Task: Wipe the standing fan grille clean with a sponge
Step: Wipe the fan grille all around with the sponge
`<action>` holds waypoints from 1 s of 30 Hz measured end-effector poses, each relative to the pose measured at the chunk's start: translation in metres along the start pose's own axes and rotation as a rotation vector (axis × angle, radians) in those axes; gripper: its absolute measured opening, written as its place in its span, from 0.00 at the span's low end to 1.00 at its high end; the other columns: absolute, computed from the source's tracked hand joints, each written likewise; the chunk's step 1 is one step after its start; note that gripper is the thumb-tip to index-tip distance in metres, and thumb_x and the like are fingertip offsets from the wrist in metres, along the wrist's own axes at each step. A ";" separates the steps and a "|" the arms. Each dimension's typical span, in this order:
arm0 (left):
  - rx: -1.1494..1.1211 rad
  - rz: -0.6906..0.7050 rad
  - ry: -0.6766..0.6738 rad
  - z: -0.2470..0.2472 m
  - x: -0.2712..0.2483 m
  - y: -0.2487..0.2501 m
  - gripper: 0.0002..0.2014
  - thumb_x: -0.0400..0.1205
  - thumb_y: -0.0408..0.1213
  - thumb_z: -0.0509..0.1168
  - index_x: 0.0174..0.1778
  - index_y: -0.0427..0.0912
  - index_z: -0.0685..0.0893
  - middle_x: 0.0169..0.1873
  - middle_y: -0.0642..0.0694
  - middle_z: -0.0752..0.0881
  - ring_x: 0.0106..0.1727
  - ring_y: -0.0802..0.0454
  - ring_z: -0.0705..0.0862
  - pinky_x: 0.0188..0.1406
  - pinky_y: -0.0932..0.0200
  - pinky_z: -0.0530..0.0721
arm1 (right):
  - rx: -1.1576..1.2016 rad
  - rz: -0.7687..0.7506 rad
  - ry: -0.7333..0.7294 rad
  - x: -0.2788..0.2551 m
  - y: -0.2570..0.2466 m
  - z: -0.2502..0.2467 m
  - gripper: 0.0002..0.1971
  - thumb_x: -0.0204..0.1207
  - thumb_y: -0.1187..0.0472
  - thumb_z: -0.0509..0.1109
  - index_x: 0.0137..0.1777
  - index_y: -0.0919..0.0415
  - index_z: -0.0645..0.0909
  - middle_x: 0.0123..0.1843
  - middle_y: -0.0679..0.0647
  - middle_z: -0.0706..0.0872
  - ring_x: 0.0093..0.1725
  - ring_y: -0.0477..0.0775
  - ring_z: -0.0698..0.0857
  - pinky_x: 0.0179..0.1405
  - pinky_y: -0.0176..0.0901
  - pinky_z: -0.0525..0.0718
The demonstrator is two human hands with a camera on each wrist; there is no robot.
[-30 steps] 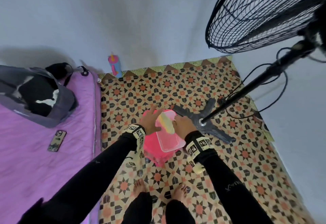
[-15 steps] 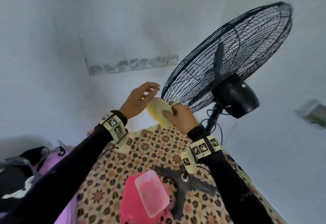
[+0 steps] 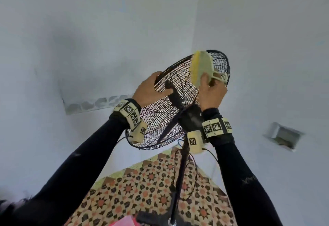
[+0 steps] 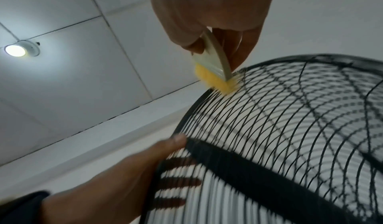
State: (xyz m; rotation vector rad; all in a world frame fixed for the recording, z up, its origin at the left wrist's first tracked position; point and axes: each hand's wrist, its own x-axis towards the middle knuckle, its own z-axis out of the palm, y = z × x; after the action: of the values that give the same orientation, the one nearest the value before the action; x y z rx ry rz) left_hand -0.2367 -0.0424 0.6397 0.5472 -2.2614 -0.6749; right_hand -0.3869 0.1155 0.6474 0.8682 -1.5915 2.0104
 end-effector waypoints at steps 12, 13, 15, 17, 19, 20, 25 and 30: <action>0.228 -0.006 0.104 0.020 0.047 0.025 0.56 0.65 0.73 0.79 0.88 0.54 0.68 0.77 0.50 0.82 0.74 0.47 0.82 0.75 0.41 0.80 | -0.397 -0.446 -0.281 0.061 0.007 0.005 0.16 0.88 0.63 0.63 0.72 0.63 0.82 0.49 0.54 0.88 0.40 0.49 0.82 0.41 0.32 0.73; 0.245 -0.002 0.129 0.021 0.047 0.025 0.53 0.66 0.72 0.79 0.85 0.55 0.71 0.75 0.51 0.84 0.72 0.47 0.84 0.72 0.43 0.82 | -0.393 -0.503 -0.384 0.050 0.001 0.003 0.15 0.89 0.61 0.63 0.69 0.65 0.83 0.42 0.49 0.85 0.35 0.44 0.77 0.36 0.27 0.69; 0.282 0.007 0.178 0.024 0.044 0.024 0.44 0.68 0.72 0.79 0.76 0.55 0.79 0.67 0.52 0.88 0.66 0.47 0.87 0.63 0.48 0.84 | -0.396 -0.552 -0.601 0.039 -0.001 -0.003 0.15 0.89 0.59 0.62 0.61 0.70 0.86 0.33 0.44 0.77 0.27 0.39 0.72 0.28 0.23 0.64; 0.274 0.027 0.180 0.026 0.042 0.024 0.44 0.69 0.71 0.79 0.78 0.55 0.78 0.68 0.52 0.87 0.67 0.47 0.86 0.63 0.50 0.83 | -0.351 -0.506 -0.555 0.051 -0.004 -0.010 0.17 0.88 0.58 0.62 0.56 0.71 0.86 0.34 0.50 0.84 0.25 0.46 0.77 0.24 0.25 0.68; 0.257 0.034 0.154 0.024 0.041 0.026 0.51 0.70 0.71 0.78 0.87 0.55 0.69 0.76 0.52 0.83 0.73 0.47 0.83 0.71 0.45 0.81 | -0.356 -0.415 -0.296 0.083 0.001 -0.012 0.16 0.88 0.59 0.61 0.59 0.71 0.85 0.45 0.61 0.90 0.32 0.55 0.82 0.29 0.31 0.68; 0.262 0.036 0.155 0.024 0.041 0.025 0.52 0.70 0.72 0.77 0.88 0.55 0.67 0.77 0.52 0.82 0.74 0.47 0.82 0.72 0.44 0.81 | -0.401 -0.373 -0.185 0.097 0.005 -0.013 0.16 0.89 0.58 0.60 0.62 0.70 0.84 0.49 0.63 0.90 0.37 0.58 0.84 0.34 0.36 0.71; 0.282 0.058 0.186 0.027 0.040 0.019 0.53 0.70 0.75 0.75 0.88 0.56 0.67 0.74 0.54 0.84 0.72 0.47 0.84 0.72 0.43 0.82 | -0.601 -0.475 -0.301 0.095 0.017 0.001 0.18 0.85 0.66 0.63 0.73 0.64 0.81 0.63 0.63 0.87 0.53 0.67 0.86 0.49 0.50 0.81; 0.291 0.072 0.228 0.028 0.040 0.017 0.48 0.69 0.75 0.74 0.83 0.57 0.72 0.69 0.54 0.87 0.67 0.47 0.87 0.66 0.42 0.86 | -0.523 -0.802 -0.532 0.037 0.003 -0.002 0.26 0.77 0.69 0.69 0.76 0.59 0.75 0.64 0.59 0.87 0.51 0.59 0.84 0.45 0.51 0.86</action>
State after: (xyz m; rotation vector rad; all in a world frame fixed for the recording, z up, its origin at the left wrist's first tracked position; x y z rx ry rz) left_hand -0.2865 -0.0429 0.6529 0.6422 -2.1618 -0.2331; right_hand -0.4156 0.1146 0.6704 1.5631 -1.5370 0.7997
